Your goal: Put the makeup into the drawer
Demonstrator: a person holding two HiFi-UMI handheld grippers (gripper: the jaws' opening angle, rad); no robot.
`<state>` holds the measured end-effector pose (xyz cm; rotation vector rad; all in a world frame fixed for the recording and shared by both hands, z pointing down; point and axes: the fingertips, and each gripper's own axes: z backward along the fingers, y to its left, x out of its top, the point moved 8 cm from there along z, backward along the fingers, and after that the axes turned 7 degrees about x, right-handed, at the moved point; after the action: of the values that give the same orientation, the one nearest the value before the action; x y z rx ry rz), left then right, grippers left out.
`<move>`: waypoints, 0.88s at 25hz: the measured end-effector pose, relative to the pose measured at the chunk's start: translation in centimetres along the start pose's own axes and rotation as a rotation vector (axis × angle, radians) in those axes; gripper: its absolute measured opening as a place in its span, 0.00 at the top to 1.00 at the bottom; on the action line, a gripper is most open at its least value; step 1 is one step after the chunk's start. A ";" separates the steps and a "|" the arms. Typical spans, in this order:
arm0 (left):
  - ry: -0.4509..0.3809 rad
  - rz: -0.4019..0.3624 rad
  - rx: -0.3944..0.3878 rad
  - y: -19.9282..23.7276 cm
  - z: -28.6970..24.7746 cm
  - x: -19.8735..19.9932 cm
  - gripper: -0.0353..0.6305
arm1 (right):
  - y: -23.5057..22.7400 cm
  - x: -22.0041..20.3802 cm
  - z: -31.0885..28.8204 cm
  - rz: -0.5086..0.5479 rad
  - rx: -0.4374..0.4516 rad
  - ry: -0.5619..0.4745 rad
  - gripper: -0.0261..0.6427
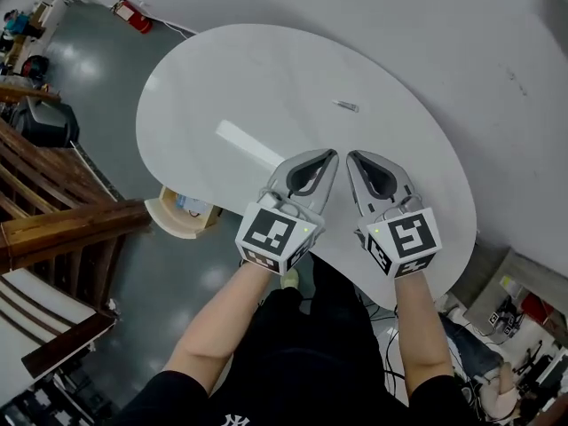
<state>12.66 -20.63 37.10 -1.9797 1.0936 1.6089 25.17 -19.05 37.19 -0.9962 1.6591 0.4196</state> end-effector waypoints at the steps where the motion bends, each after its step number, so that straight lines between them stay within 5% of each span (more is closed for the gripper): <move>1: 0.010 0.003 0.003 0.4 -0.9 -0.4 0.93 | -0.8 -0.3 -0.7 0.001 0.001 0.010 0.94; 22: 0.114 0.075 0.069 6.1 -11.2 -7.2 0.93 | -10.6 -7.1 -10.4 0.116 0.025 0.193 0.93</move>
<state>15.08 -29.93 48.17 -2.0286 1.2629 1.4891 27.35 -29.82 49.42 -0.9481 1.8979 0.3882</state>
